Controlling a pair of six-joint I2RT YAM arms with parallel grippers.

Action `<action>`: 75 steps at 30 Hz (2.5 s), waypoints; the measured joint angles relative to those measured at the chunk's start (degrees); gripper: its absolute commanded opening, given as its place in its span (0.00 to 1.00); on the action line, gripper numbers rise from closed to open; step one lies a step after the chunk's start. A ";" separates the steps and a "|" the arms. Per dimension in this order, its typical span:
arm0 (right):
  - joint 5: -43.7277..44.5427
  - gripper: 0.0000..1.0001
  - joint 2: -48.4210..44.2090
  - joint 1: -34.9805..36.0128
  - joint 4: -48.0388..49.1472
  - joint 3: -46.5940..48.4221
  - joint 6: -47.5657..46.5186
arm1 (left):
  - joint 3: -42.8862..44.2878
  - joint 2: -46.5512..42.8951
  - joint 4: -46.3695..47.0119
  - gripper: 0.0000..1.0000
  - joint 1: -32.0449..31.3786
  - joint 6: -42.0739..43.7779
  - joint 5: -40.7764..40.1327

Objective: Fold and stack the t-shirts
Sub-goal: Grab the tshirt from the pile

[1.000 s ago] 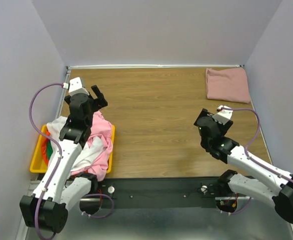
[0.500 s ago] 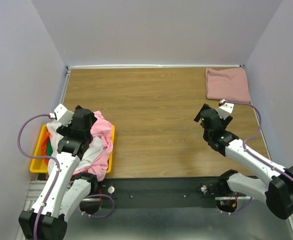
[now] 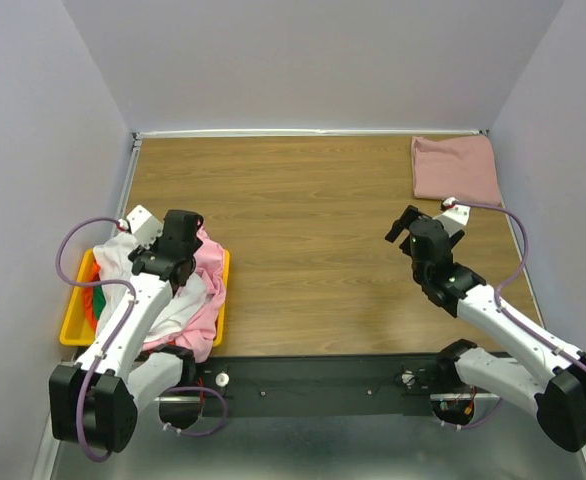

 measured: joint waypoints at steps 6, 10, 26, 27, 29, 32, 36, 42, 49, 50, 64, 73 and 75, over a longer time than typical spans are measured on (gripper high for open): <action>-0.55 1.00 -1.01 -0.17 0.02 0.00 0.00 | -1.97 2.69 2.82 0.78 0.00 -0.46 2.38; -0.55 1.00 -1.66 -0.20 0.02 -0.11 -0.02 | -3.41 4.09 3.56 0.67 0.00 -1.18 3.85; -0.59 1.00 -1.92 -0.22 0.02 -0.35 -0.02 | -7.52 -0.63 6.47 0.00 0.00 -2.25 7.32; -0.61 1.00 -1.92 -0.22 0.02 -0.35 -0.02 | -7.19 -1.40 6.36 0.00 0.00 -1.84 7.34; -0.66 1.00 -1.90 -0.22 0.02 -0.35 -0.02 | -5.77 -3.17 6.05 0.00 0.00 -0.66 7.32; -0.72 1.00 -1.79 -0.22 0.02 -0.35 -0.02 | -2.21 -7.04 6.49 0.00 0.00 1.97 7.32; -0.92 1.00 -1.18 -0.52 0.04 -0.35 -0.02 | 0.00 -14.19 9.84 0.00 0.00 8.00 8.46; -1.18 1.00 0.17 -0.59 0.04 -0.35 -0.02 | 1.51 -18.27 15.50 0.00 0.00 18.16 12.66; -1.55 1.00 0.50 -0.59 0.07 -0.35 -0.02 | 6.21 -18.80 22.25 0.00 0.00 28.87 23.21; -1.60 1.00 0.59 -0.59 0.07 -0.35 -0.02 | 7.32 -18.97 23.56 0.00 -0.02 29.81 25.07; -2.23 1.00 1.25 -0.59 0.07 -0.35 -0.04 | 21.77 -10.34 44.22 0.00 0.00 32.52 56.39; -2.21 1.00 0.44 -0.59 0.07 -0.33 -0.50 | 29.75 -3.63 58.21 0.00 -0.72 24.33 66.88; -2.21 1.00 0.15 -0.70 0.07 -0.33 -0.68 | 32.44 -1.49 61.35 0.00 -1.77 22.29 68.46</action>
